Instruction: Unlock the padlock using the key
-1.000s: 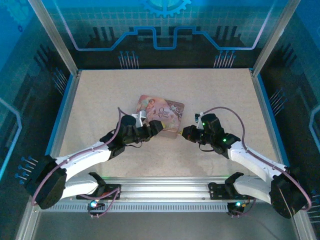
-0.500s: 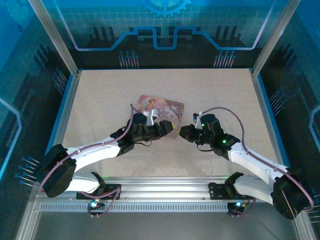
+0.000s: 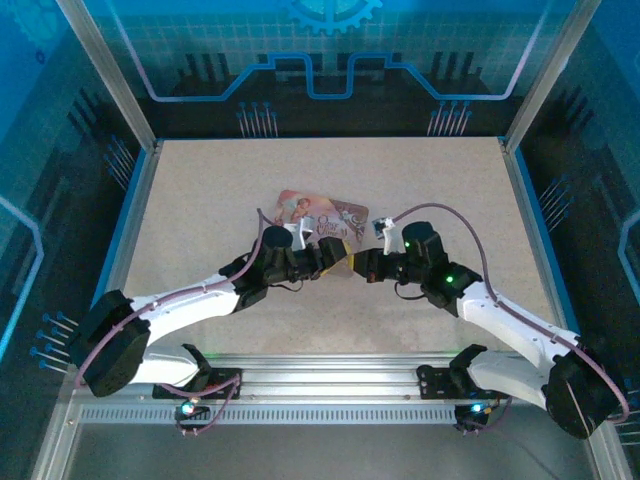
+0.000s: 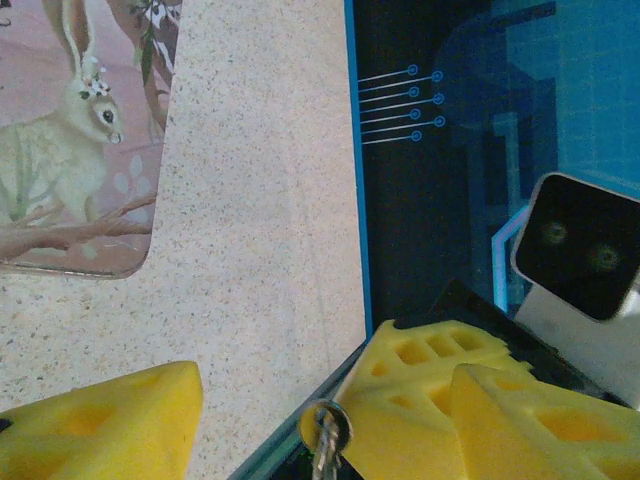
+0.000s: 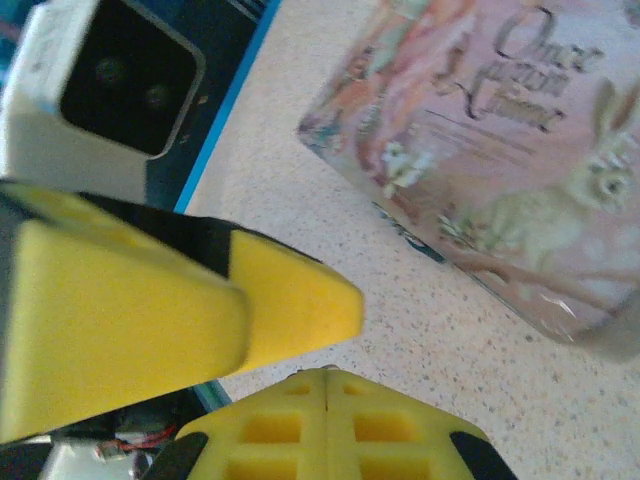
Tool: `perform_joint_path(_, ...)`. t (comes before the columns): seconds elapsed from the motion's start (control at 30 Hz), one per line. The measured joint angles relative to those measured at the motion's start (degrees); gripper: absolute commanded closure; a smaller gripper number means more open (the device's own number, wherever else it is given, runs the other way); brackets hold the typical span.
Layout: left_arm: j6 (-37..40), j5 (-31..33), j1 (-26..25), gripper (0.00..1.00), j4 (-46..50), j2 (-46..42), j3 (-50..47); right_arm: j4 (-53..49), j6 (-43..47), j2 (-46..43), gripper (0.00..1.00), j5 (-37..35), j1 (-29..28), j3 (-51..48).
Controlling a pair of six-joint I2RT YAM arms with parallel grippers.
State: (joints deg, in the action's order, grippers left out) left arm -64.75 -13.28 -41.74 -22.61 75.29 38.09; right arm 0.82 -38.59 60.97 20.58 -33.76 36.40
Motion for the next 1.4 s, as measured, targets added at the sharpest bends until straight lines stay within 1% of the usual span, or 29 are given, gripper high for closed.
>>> perform_joint_path(0.13, -1.07, -0.04, 0.68, 0.31, -0.02, -2.12, -0.55, -0.35, 5.18, 0.02, 1.0, 2.27, 0.0, 1.27)
perform_joint_path(0.27, -1.36, -0.07, 0.76, 0.31, -0.09, -3.65, -1.44, -0.81, 7.43, 0.52, 1.0, 2.93, 0.0, 1.97)
perform_joint_path(0.47, -1.38, -0.09, 0.92, 0.3, -0.44, -4.72, -2.27, -1.2, 7.78, 1.14, 1.0, 2.84, 0.0, 2.45)
perform_joint_path(0.67, -3.15, -0.07, 1.57, 0.27, -0.87, -4.9, -3.61, -0.52, 6.82, 1.44, 1.0, 3.67, 0.0, 2.62)
perform_joint_path(0.8, -7.08, -0.13, 1.73, 0.25, -1.88, -4.9, -4.5, 0.13, 6.64, 2.54, 1.0, 4.42, -0.11, 2.95)
perform_joint_path(0.9, -10.82, -0.57, 1.84, 0.25, -4.46, -4.9, -5.38, 1.31, 6.21, 3.91, 1.0, 5.38, -0.48, 3.43)
perform_joint_path(1.17, -20.85, -1.68, 1.84, 0.29, -16.02, -2.43, -8.04, 6.45, 3.85, 8.0, 1.0, 6.95, -2.78, 3.8)
perform_joint_path(1.4, -24.33, -1.66, 1.84, 0.34, -20.37, -1.22, -9.99, 8.72, 2.56, 9.7, 1.0, 7.3, -3.69, 4.22)
